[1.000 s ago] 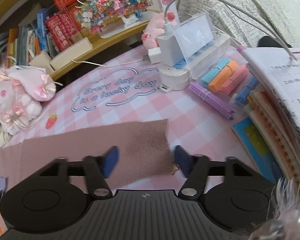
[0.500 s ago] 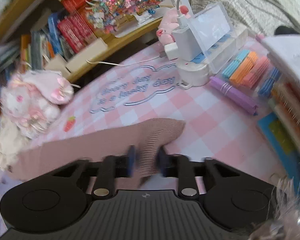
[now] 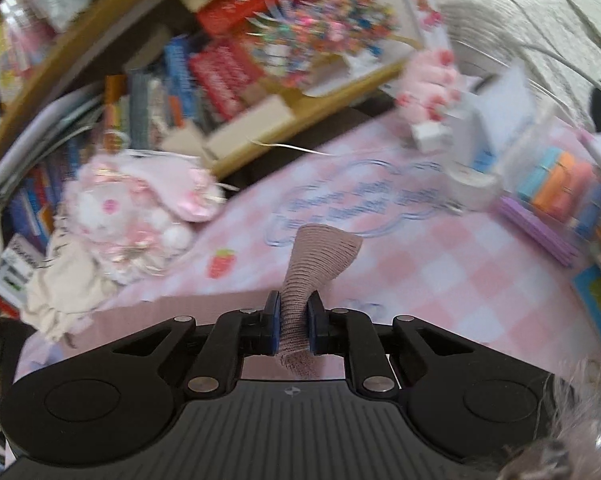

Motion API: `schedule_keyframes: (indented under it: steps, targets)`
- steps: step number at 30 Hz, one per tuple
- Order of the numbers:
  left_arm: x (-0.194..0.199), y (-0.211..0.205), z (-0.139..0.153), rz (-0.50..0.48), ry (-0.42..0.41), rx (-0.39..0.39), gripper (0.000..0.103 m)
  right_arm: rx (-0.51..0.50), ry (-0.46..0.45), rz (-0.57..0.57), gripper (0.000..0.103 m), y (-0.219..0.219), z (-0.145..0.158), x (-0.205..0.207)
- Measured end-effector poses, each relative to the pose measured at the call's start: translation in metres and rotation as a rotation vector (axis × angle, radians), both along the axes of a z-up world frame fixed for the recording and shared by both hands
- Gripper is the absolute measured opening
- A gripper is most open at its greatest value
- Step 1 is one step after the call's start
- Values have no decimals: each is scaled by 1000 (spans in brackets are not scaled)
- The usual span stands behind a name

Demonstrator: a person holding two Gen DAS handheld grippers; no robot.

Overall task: Fold clothes
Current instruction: 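Lift the mauve sleeve and fold it across the sweater body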

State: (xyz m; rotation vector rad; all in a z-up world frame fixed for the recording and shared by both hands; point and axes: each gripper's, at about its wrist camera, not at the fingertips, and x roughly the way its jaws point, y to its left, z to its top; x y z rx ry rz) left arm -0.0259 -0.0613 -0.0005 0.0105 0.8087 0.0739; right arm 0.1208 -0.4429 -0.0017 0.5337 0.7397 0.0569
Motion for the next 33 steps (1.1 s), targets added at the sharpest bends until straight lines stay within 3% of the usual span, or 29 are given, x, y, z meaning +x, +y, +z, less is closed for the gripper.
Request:
schedule_keyframes:
  steps: [12,17,25,33]
  targets:
    - [-10,54,10,-76,-51,45,99,-14,-124,153,13,126,61,4]
    - [-17,90,10,-96,-56,10,99,-28,-146,206,13,190,77,8]
    - [-32,142,8,-86,-77,-37,99,-61,-159,286,12,283,94,16]
    - [-46,184,8,-11,-86,-71,99,-79,-139,369,12,359,93,21]
